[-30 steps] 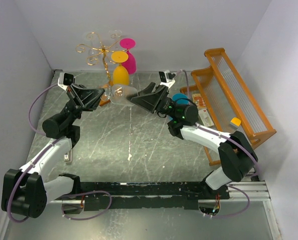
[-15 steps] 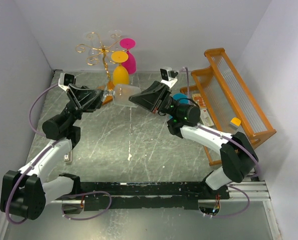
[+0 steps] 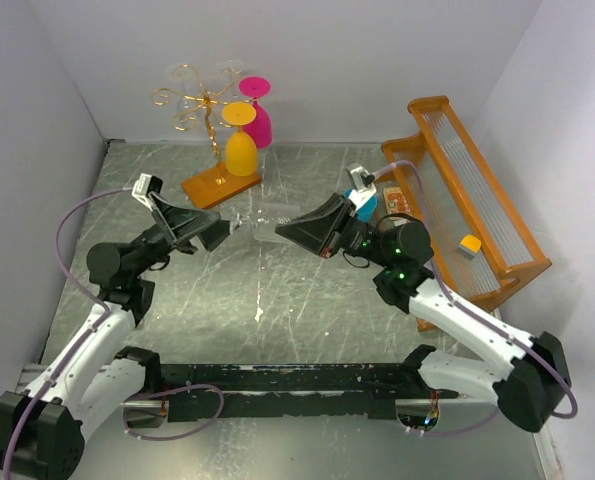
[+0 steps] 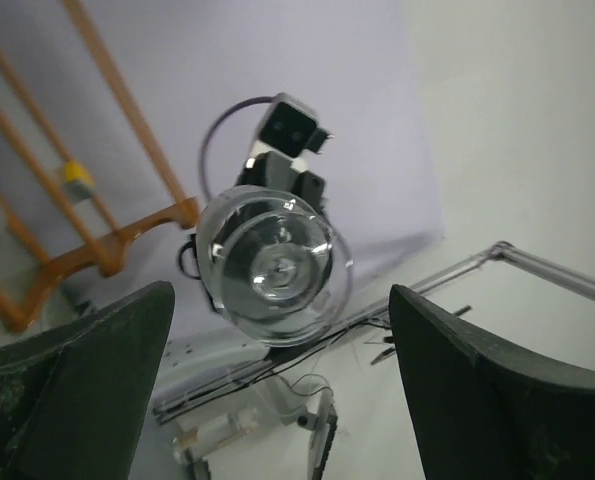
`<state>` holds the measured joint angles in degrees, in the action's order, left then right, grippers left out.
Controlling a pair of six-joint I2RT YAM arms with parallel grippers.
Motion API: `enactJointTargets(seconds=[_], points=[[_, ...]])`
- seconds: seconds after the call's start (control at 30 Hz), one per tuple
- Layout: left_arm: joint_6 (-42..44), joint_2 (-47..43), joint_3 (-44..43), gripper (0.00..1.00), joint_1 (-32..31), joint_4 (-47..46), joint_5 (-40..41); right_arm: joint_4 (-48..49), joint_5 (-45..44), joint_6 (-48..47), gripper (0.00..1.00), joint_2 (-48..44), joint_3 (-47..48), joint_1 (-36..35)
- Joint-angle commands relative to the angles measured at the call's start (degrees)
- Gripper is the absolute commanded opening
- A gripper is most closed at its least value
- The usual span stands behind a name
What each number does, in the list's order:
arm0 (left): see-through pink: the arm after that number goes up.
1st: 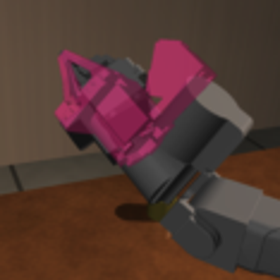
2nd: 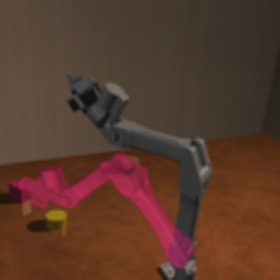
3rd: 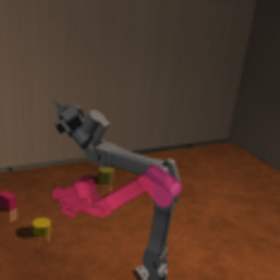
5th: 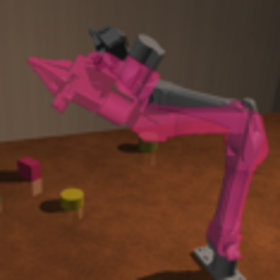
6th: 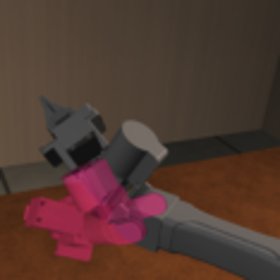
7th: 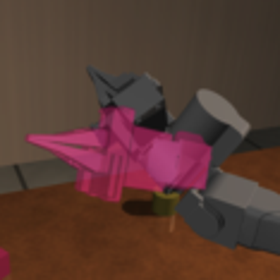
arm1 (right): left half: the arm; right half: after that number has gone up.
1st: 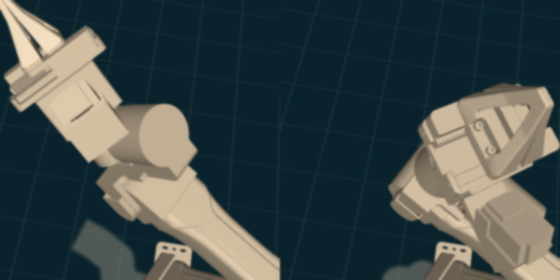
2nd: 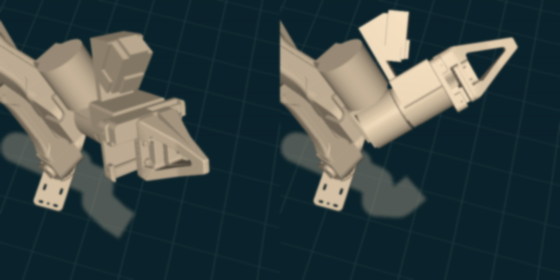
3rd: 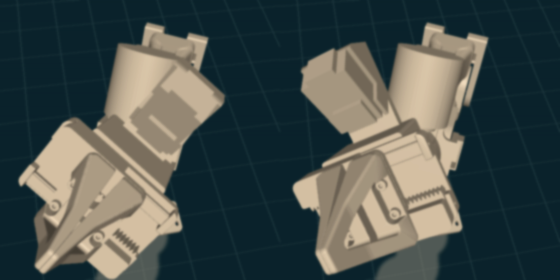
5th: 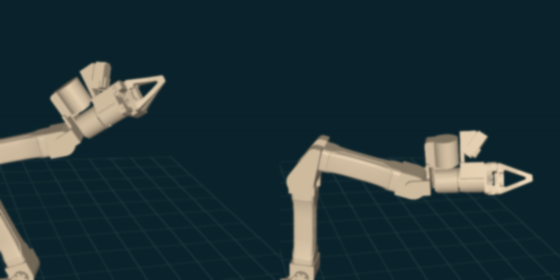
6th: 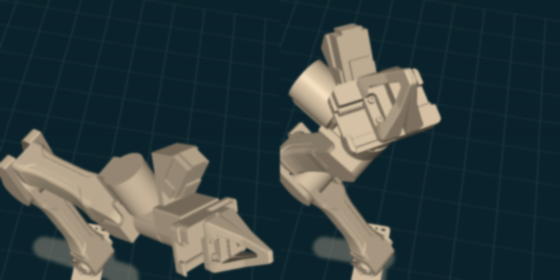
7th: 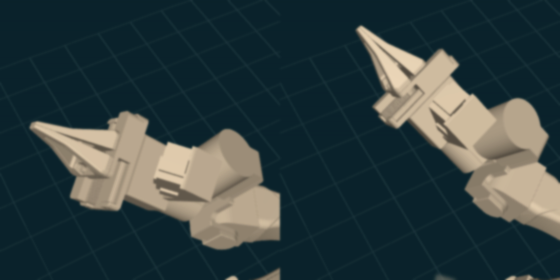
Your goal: Take the wine glass off the wine glass rack
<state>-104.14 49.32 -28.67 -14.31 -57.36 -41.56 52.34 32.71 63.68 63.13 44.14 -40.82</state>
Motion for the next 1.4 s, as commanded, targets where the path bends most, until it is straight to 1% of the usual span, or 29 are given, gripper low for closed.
enactJointTargets(seconds=[0.0, 0.03, 0.07, 0.1, 0.13, 0.2, 0.27, 0.33, 0.4, 0.47, 0.63, 0.67, 0.7, 0.73, 0.77, 0.8, 0.87, 1.03, 1.17, 1.3, 1.37], points=[[19.13, -1.61, -2.50, 1.00, 1.89, 26.44, -8.29, -33.98, -5.27, -17.55, 0.00, -7.67, -0.57, 0.21], [24.70, -1.83, -4.56, 1.00, 3.00, 34.72, -9.30, -41.13, -7.65, -20.65, 0.00, -9.37, -0.07, 0.25], [30.72, -2.16, -8.22, 1.00, 3.93, 44.45, -8.90, -50.13, -10.00, -23.32, 0.00, -10.95, 0.50, 0.16], [38.03, -2.38, -11.65, 1.00, 4.56, 54.22, -7.16, -55.74, -12.25, -25.40, 0.00, -12.58, 1.07, 0.16], [47.01, -2.23, -15.10, 1.00, 4.78, 63.53, -4.23, -62.33, -14.80, -27.35, 0.00, -13.40, 1.95, 0.13], [58.08, -0.74, -22.96, 0.99, 4.90, 78.25, 3.48, -73.56, -23.43, -29.85, 0.00, -14.08, 3.69, 0.23], [65.28, 1.32, -29.56, 1.00, 4.89, 89.53, 9.93, -82.10, -29.63, -31.93, 0.00, -13.38, 5.50, 0.26], [69.21, 2.63, -34.02, 1.00, 4.90, 94.24, 13.91, -88.55, -33.49, -33.94, 0.00, -11.40, 7.63, 0.27], [70.64, 3.12, -36.22, 1.00, 4.90, 95.68, 15.44, -92.79, -36.22, -35.00, 0.00, -8.39, 9.71, 0.29], [70.38, 3.07, -37.05, 1.00, 4.90, 95.54, 15.12, -96.02, -39.56, -34.99, 0.00, -4.98, 12.40, 0.34], [66.03, 1.75, -33.17, 0.99, 4.84, 91.50, 10.28, -99.02, -43.97, -36.56, 0.00, 4.28, 18.56, 3.43], [64.92, 1.27, -31.92, 0.98, 4.88, 90.33, 9.16, -99.38, -43.42, -37.42, 0.00, 6.45, 19.65, 5.26], [63.85, 0.85, -30.77, 0.98, 4.90, 89.35, 8.52, -99.33, -41.06, -38.31, 0.00, 8.21, 20.38, 8.26], [62.90, 0.45, -29.99, 0.98, 4.90, 88.78, 8.12, -98.94, -37.49, -39.43, 0.00, 9.74, 20.61, 11.38], [62.66, 0.09, -29.67, 0.98, 4.89, 88.76, 8.11, -98.03, -31.89, -40.44, 0.00, 10.86, 20.48, 15.68], [62.90, -0.04, -29.82, 0.98, 4.86, 89.26, 8.31, -96.97, -28.81, -41.29, 0.00, 11.66, 20.12, 18.53], [64.26, 0.05, -31.03, 0.98, 4.87, 91.35, 9.65, -95.45, -26.93, -42.56, 0.00, 13.57, 20.42, 21.49], [67.67, 0.76, -34.41, 0.98, 4.90, 96.31, 13.65, -94.89, -30.62, -44.90, 0.00, 18.85, 23.41, 22.31], [69.04, 1.26, -35.09, 0.97, 4.90, 97.36, 16.23, -93.17, -30.99, -45.02, 0.00, 22.28, 24.47, 22.37], [69.86, 3.61, -37.04, 0.97, 4.90, 98.74, 17.48, -92.53, -33.07, -45.45, 0.00, 24.30, 25.02, 22.36], [69.62, 5.09, -38.57, 0.97, 4.90, 98.26, 17.65, -92.30, -33.64, -45.63, 0.02, 24.95, 24.94, 22.36]])
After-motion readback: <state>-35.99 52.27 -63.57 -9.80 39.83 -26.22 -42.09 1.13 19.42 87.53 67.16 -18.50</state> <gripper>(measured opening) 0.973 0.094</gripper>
